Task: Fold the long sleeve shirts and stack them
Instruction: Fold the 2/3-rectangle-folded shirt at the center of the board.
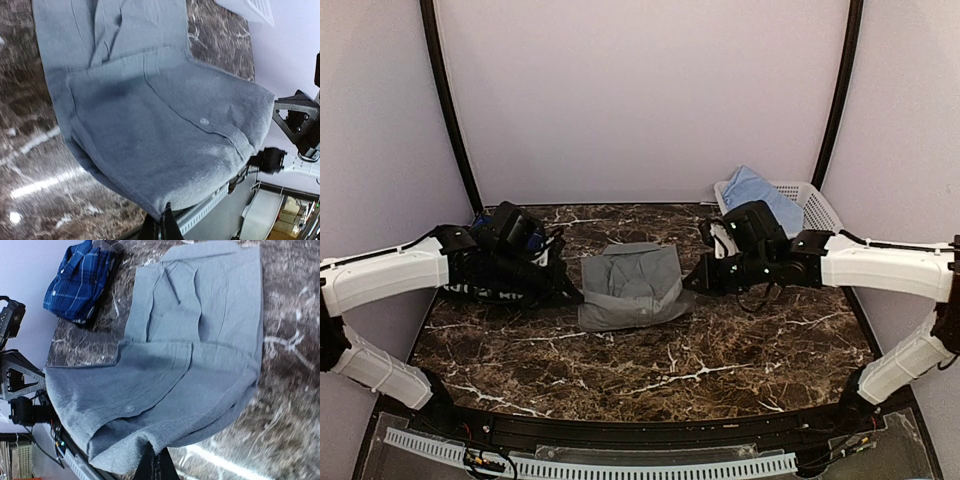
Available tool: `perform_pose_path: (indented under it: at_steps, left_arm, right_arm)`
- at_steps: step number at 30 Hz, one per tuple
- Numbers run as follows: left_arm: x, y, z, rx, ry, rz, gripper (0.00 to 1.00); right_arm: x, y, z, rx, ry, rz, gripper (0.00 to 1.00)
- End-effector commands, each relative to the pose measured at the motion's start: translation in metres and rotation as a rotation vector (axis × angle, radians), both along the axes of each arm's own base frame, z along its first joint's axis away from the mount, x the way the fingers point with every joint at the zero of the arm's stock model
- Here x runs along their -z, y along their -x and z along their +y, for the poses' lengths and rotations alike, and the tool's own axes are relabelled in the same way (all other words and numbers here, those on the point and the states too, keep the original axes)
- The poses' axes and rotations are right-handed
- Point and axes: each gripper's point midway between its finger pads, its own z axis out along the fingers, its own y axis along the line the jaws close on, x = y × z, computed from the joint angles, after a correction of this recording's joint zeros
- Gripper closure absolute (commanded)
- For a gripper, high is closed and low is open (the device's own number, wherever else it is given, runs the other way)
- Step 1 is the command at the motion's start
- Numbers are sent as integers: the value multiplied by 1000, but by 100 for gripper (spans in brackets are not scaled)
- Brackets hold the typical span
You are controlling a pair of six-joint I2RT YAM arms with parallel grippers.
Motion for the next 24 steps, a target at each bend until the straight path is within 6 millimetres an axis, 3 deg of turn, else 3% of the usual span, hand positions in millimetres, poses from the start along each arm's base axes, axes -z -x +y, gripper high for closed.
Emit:
perform_pose_path:
  at_steps: [1, 4, 5, 8, 10, 13, 16, 19, 21, 22, 24]
  left_arm:
    - [-10, -71, 6, 4, -12, -101, 100]
    - [4, -133, 14, -52, 4, -127, 100]
    - [20, -150, 11, -56, 0, -107, 100]
    - [41, -205, 14, -109, 22, -136, 100]
    - [69, -238, 8, -128, 15, -117, 100]
    - [94, -256, 2, -135, 5, -103, 100]
    - [118, -252, 0, -132, 4, -59, 100]
    - [125, -229, -3, -118, 4, -26, 100]
    - [125, -205, -3, -116, 7, -12, 100]
    - [124, -188, 1, -118, 10, -3, 100]
    - [123, -155, 4, -120, -7, 15, 100]
  right_arm:
    - [-11, -80, 11, 0, -16, -116, 100]
    - [4, -143, 14, 42, -36, -113, 100]
    - [16, -163, 14, 60, -20, -105, 100]
    - [53, -215, 15, 100, -1, -63, 100]
    - [90, -239, 17, 118, 20, -18, 100]
    - [125, -258, 19, 125, 53, 31, 100]
    - [145, -247, 21, 101, 57, 78, 100]
    - [145, -222, 18, 98, 56, 80, 100]
    - [143, -197, 14, 95, 58, 83, 100]
    - [151, -176, 7, 98, 69, 112, 100]
    - [148, -142, 1, 90, 67, 124, 100]
